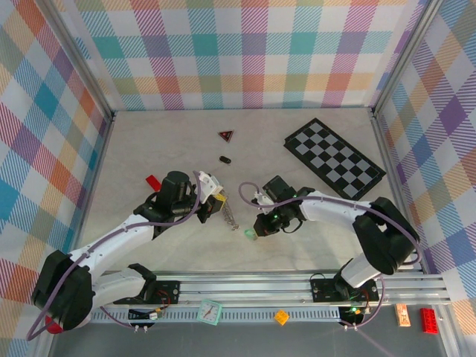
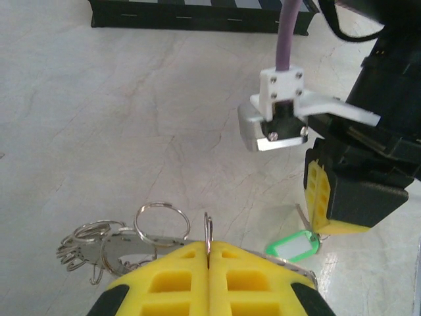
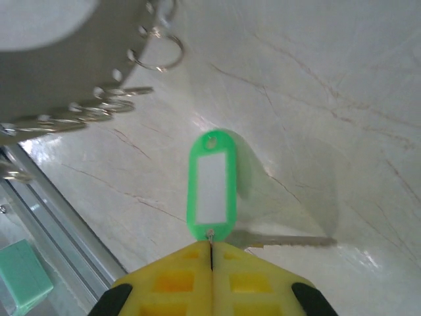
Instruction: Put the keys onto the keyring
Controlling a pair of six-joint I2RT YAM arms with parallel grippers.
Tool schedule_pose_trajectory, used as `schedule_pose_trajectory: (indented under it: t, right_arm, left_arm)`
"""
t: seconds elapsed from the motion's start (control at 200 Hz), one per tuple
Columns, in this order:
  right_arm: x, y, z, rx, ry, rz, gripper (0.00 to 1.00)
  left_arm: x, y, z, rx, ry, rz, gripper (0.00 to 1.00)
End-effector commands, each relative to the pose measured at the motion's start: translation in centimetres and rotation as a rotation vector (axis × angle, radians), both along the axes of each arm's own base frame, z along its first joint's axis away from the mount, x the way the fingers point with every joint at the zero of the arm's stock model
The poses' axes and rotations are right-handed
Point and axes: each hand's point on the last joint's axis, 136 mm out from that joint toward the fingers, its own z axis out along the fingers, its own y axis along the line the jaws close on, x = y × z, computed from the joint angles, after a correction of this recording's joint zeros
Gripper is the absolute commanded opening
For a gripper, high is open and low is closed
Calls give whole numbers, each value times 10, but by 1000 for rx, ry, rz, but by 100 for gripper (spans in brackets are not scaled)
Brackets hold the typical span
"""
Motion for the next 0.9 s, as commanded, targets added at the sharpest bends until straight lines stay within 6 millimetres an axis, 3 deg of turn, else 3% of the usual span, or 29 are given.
schedule_pose_trajectory:
  t: [0.0, 0.7, 0.895]
  right_arm:
    - [2, -8, -7, -37, -13, -3, 0]
    - [-3, -14, -32, -123, 68, -2, 0]
    - [-4, -14, -33, -124, 78, 1, 9]
  left_arm:
    - [-2, -5, 16, -18, -40, -21, 0]
    - [-1, -4, 16, -12, -44, -18, 0]
    - [-1, -4, 16, -12, -45, -18, 0]
